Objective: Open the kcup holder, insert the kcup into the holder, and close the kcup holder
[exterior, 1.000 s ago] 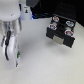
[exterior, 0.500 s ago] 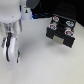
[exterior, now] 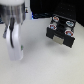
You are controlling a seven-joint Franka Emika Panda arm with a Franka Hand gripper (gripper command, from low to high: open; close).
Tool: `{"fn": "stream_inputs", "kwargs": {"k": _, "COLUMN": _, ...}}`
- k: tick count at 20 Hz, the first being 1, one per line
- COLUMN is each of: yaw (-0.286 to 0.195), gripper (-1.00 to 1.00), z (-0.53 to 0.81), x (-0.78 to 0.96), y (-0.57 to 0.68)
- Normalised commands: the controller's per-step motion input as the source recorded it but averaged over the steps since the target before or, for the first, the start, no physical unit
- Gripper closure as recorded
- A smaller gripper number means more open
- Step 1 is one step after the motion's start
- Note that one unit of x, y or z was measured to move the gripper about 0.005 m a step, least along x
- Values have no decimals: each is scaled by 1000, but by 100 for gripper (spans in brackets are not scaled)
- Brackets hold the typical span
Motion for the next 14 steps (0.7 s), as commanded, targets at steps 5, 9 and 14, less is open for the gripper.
{"fn": "stream_inputs", "kwargs": {"k": 5, "yaw": 0, "gripper": 100, "z": 753, "x": 57, "y": 647}}
{"fn": "stream_inputs", "kwargs": {"k": 9, "yaw": 0, "gripper": 100, "z": 721, "x": 59, "y": 776}}
{"fn": "stream_inputs", "kwargs": {"k": 14, "yaw": 0, "gripper": 100, "z": 625, "x": 37, "y": 775}}
